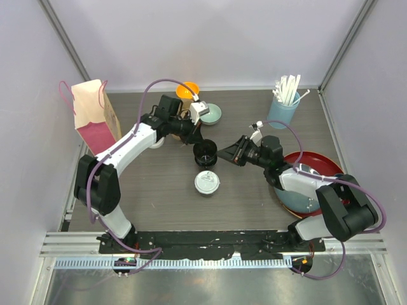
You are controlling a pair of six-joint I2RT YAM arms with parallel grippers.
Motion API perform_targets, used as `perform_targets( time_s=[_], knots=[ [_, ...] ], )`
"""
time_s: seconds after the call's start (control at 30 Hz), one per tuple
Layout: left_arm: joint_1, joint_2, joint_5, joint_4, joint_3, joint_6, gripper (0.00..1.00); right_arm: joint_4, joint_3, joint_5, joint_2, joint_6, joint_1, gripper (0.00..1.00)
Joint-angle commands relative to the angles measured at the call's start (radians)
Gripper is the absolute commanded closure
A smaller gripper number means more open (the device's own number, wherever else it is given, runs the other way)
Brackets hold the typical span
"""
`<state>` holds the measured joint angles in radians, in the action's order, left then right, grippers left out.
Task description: Pack the takeout coffee
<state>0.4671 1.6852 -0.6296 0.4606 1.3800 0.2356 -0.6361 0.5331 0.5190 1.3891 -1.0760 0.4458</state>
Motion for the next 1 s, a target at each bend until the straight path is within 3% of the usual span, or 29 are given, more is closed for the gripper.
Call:
perform_targets(
  time_s=[0.0, 0.33, 0.57, 0.97],
  knots=[
    [-0.002, -0.053, -0.030, -0.037, -0.006, -0.004, 1.00, -0.053, 0.038, 0.000, 0.007, 0.011, 0.008, 0.80],
    [0.041, -0.084, -0.067, -0.045, -0.016, -0.061, 1.00, 0.125, 0.105, -0.109, -0.010, 0.135, 0.062, 0.80],
    [0.039, -0.096, -0.076, -0.027, -0.007, -0.076, 1.00, 0.254, 0.114, -0.197, -0.064, 0.200, 0.065, 0.86],
    [0.019, -0.059, -0.039, -0.056, -0.038, -0.076, 1.00, 0.231, 0.142, -0.160, -0.078, 0.231, 0.097, 0.83]
  ],
)
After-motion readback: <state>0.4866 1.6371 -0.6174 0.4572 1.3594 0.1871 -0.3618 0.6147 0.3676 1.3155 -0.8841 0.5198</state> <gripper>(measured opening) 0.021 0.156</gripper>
